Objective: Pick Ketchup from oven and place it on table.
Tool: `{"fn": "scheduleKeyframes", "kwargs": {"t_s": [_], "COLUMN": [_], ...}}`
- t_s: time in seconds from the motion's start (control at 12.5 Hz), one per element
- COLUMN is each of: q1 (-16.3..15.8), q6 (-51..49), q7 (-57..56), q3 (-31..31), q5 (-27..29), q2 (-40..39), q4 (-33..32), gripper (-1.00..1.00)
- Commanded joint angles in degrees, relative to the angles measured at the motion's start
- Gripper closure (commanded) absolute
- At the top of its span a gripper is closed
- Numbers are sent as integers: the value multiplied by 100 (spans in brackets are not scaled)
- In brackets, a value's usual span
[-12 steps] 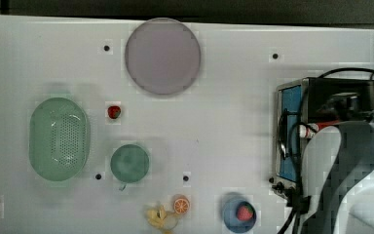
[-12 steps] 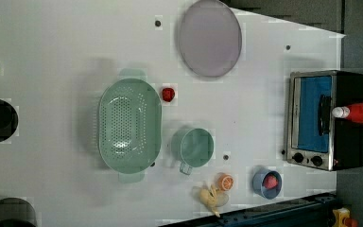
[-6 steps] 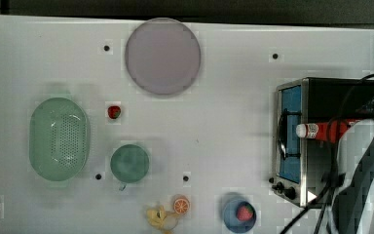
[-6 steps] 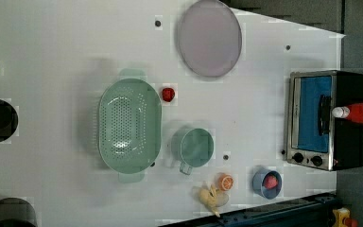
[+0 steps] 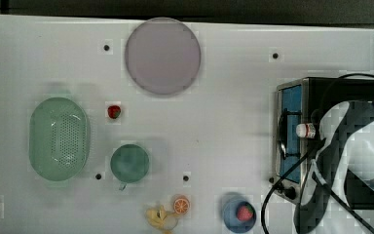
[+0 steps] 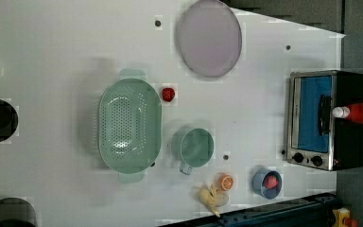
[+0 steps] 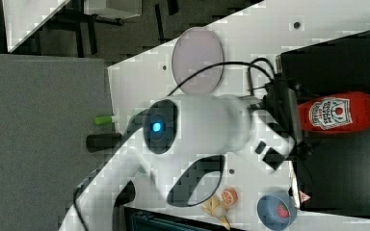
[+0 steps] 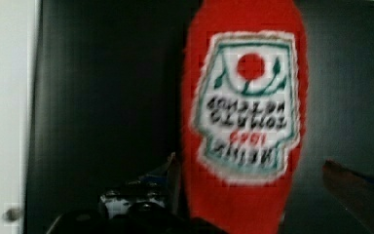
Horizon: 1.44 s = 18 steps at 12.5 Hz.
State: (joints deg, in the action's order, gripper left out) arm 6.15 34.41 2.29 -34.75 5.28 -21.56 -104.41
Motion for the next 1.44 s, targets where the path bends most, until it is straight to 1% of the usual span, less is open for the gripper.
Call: {"fn": "scheduleKeyframes", "kwargs": {"t_s": [0.08, 0.48, 0.56, 0.72, 0.8, 0.96, 1.12, 1.28, 1.44], "q1": [272, 287, 287, 297, 288, 279, 197, -13, -295], "q6": [202, 272, 276, 262, 263, 218, -101, -706, -1233], "q7": [-1, -1, -1, -1, -1, -1, -1, -5, -9], "q3": [-31, -22, -25, -28, -25, -27, -4, 32, 120], "q5": [162, 534, 534, 535, 535, 535, 533, 514, 451], "q2": [-109, -319, -316, -326, -323, -299, -184, 59, 347], "q4": [228, 219, 220, 197, 234, 302, 492, 812, 1117], "gripper": [-100, -100, -90, -42, -27, -27, -27, -27, -27]}}
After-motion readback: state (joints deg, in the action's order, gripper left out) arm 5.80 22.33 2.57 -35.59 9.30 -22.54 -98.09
